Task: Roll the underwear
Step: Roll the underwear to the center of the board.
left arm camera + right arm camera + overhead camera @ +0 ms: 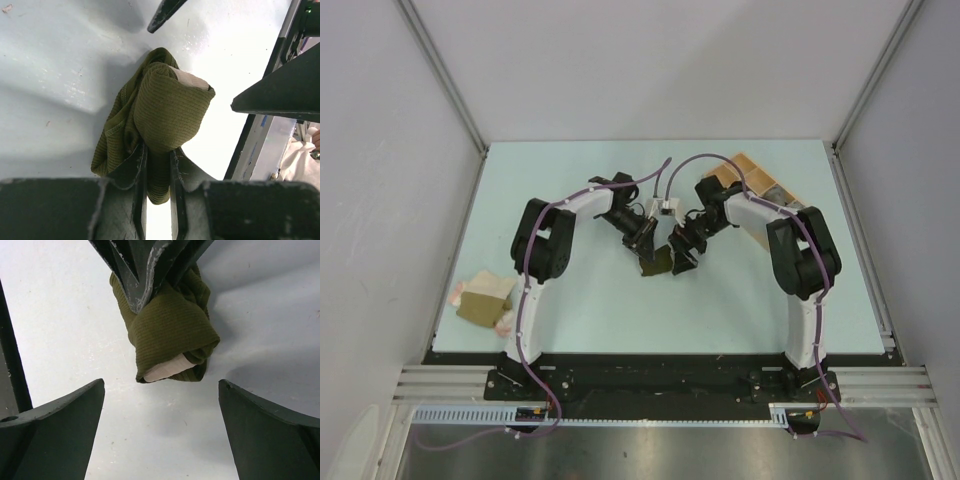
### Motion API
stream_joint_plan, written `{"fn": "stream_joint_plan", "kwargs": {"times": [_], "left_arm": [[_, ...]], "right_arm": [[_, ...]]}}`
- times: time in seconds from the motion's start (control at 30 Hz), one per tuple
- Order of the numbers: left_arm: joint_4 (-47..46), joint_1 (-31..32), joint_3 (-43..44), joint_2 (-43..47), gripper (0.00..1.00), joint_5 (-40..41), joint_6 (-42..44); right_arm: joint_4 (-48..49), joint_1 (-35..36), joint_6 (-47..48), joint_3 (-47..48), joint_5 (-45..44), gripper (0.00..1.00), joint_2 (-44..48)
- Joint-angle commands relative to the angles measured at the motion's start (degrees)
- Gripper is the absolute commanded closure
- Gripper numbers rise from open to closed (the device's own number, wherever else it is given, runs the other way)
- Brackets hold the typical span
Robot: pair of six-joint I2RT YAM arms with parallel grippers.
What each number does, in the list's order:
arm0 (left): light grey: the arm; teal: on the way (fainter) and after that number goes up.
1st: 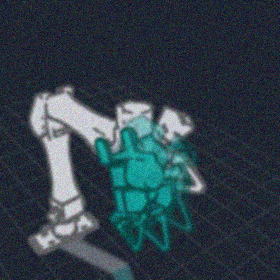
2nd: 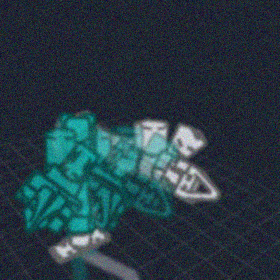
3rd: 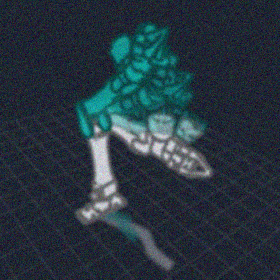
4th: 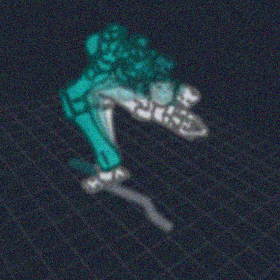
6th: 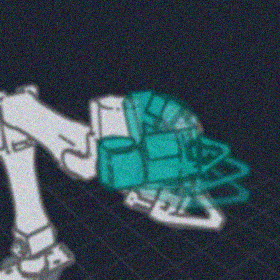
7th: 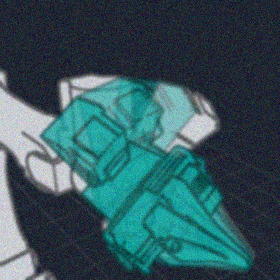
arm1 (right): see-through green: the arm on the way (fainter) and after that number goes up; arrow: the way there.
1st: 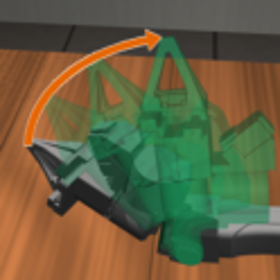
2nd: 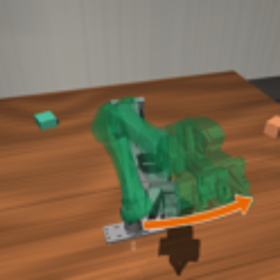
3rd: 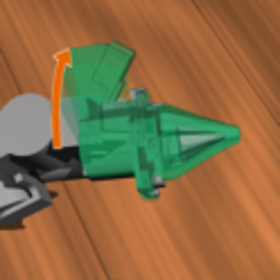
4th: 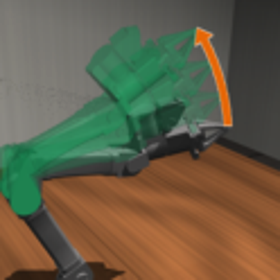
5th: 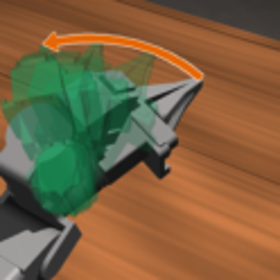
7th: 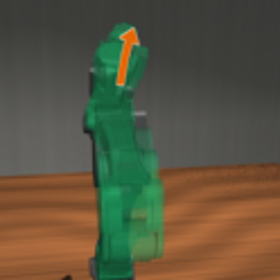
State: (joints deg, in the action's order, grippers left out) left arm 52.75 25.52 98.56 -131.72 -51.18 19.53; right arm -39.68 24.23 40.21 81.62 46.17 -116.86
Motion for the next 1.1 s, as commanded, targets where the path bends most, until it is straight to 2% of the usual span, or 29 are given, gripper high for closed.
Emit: {"fn": "stream_joint_plan", "kwargs": {"times": [0.0, 0.27, 0.4, 0.6, 1.07], "left_arm": [[-4.0, 1.7, -2.8, -2.6, 0.83, 12.4, 2.8], [-5.0, 1.7, -3.9, -1.7, 0.84, 12.5, 2.4], [-5.3, 1.6, -4.2, -1.4, 0.84, 12.7, 2.3], [-5.6, 1.6, -4.7, -1.0, 0.84, 12.9, 2.4], [-4.8, 2.0, -3.9, -1.8, 0.85, 13.2, 2.6]], "right_arm": [[-1.1, -0.3, -2.1, -1.0, 2.0, 0.0, 3.4], [6.2, -1.7, -22.1, -4.4, 7.1, 0.0, 2.4], [11.8, -2.2, -33.0, -6.0, 4.8, 0.0, 2.2], [19.1, -2.2, -42.8, -9.3, -0.3, 0.0, 2.3], [27.9, -0.6, -48.8, -10.0, -5.7, 0.02, -1.0]]}}
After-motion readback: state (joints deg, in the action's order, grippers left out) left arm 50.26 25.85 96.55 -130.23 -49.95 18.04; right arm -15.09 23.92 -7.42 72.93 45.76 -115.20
